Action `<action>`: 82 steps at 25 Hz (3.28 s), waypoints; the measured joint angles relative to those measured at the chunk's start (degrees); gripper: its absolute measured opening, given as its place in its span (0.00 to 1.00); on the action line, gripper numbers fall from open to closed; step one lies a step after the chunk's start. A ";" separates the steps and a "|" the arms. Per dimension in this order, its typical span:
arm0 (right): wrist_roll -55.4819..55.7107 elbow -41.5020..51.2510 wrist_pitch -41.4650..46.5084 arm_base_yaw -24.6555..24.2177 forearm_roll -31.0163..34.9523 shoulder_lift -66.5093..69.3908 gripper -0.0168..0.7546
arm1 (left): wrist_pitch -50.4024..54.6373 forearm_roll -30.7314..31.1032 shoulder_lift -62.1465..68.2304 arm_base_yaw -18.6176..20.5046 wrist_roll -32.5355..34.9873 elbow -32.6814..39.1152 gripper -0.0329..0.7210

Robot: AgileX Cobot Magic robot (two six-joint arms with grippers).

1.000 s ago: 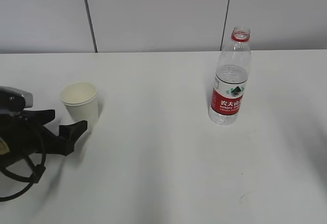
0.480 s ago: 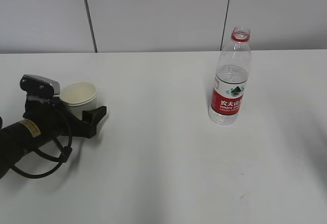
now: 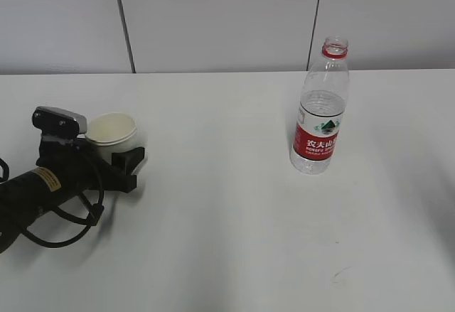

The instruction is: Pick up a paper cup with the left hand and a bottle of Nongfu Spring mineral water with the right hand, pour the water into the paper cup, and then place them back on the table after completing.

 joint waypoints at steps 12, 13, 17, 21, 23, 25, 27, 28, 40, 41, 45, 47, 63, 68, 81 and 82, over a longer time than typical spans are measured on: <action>0.00 0.00 0.00 0.00 0.00 0.38 0.78 | -0.27 1.14 -0.13 -0.04 0.00 -0.02 0.53; 0.00 0.00 0.00 0.00 0.00 0.75 0.78 | -0.16 1.75 -0.36 -0.04 0.00 -0.02 0.53; 1.30 0.00 0.00 0.00 0.00 4.45 0.78 | -0.09 3.35 -1.79 -0.04 0.00 -0.02 0.53; 3.33 0.00 -1.46 0.00 -0.13 9.77 0.78 | -0.09 3.41 -3.00 -0.04 0.00 -0.02 0.53; 5.34 0.00 -3.53 0.00 -1.37 12.55 0.78 | -0.03 3.46 -3.30 -0.04 0.00 -0.02 0.53; 8.96 0.00 -6.33 0.00 -5.09 15.03 0.78 | -0.09 3.46 -3.39 -0.04 0.00 -0.02 0.53; 13.79 0.00 -9.43 0.00 -11.57 17.17 0.78 | -0.03 3.46 -3.39 -0.04 0.00 -0.02 0.53; 16.65 0.00 -11.45 0.00 -15.87 18.33 0.78 | -0.03 3.46 -3.39 -0.04 0.00 -0.02 0.53; 26.95 -0.21 -36.10 0.00 -34.99 37.58 0.78 | -0.03 3.41 -3.39 -0.04 0.00 -0.02 0.53; 26.95 -0.21 -38.04 0.00 -35.08 39.23 0.78 | -0.03 3.41 -3.39 -0.04 0.00 -0.02 0.53; 26.95 -0.88 -45.75 0.00 -36.87 45.93 0.78 | -0.03 3.18 -3.39 -0.04 0.00 -0.02 0.53; 26.95 -1.76 -47.79 0.00 -37.42 48.48 0.78 | -0.03 3.18 -3.39 -0.04 0.00 -0.02 0.53; 25.59 -8.04 -48.87 0.00 -39.42 57.09 0.84 | -0.03 3.13 -3.39 -0.04 0.00 -0.02 0.52; 25.56 -10.62 -48.87 0.00 -40.36 60.31 0.84 | -0.03 3.13 -3.39 -0.04 0.00 -0.02 0.52; 25.43 -16.10 -51.81 2.67 -41.32 65.61 0.84 | -0.03 3.13 -3.39 -0.04 0.00 -0.02 0.52; 25.43 -16.72 -51.81 2.68 -41.32 66.02 0.84 | -0.03 3.13 -3.39 -0.04 0.00 -0.02 0.52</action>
